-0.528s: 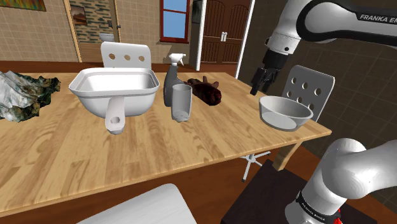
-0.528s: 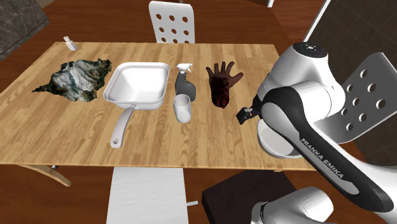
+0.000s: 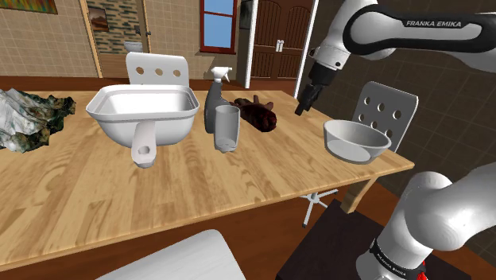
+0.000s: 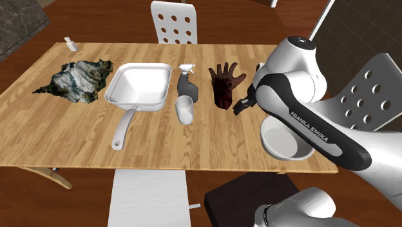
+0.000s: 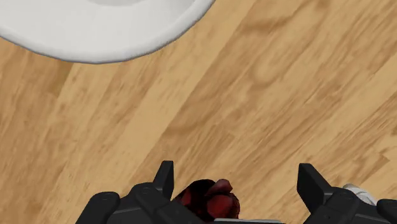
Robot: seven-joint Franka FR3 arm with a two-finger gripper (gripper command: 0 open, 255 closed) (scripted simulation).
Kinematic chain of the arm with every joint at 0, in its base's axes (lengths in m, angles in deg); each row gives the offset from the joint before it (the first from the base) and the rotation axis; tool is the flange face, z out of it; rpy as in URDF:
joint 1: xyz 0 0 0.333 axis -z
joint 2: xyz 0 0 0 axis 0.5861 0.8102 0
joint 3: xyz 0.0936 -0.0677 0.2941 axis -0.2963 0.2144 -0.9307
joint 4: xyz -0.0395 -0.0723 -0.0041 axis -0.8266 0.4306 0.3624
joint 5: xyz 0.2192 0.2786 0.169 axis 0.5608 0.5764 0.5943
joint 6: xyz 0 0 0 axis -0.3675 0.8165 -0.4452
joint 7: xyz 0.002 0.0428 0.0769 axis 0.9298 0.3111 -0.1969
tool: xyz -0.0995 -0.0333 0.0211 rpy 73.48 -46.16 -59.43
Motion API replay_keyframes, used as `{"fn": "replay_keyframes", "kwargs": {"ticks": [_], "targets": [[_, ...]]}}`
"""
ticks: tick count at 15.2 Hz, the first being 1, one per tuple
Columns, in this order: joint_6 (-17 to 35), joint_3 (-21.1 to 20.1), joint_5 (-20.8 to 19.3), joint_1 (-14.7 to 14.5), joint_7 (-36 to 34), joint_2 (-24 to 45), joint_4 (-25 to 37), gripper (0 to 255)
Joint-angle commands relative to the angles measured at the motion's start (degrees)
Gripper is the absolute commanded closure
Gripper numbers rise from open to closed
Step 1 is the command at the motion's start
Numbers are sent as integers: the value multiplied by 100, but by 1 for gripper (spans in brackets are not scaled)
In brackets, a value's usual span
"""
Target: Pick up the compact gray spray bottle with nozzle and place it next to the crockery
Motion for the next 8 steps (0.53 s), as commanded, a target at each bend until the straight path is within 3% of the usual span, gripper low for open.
{"fn": "replay_keyframes", "kwargs": {"ticks": [1, 8], "targets": [[291, 206, 117, -195, 592, 392, 217, 0], [829, 788, 872, -873, 2610, 1760, 1234, 0]]}}
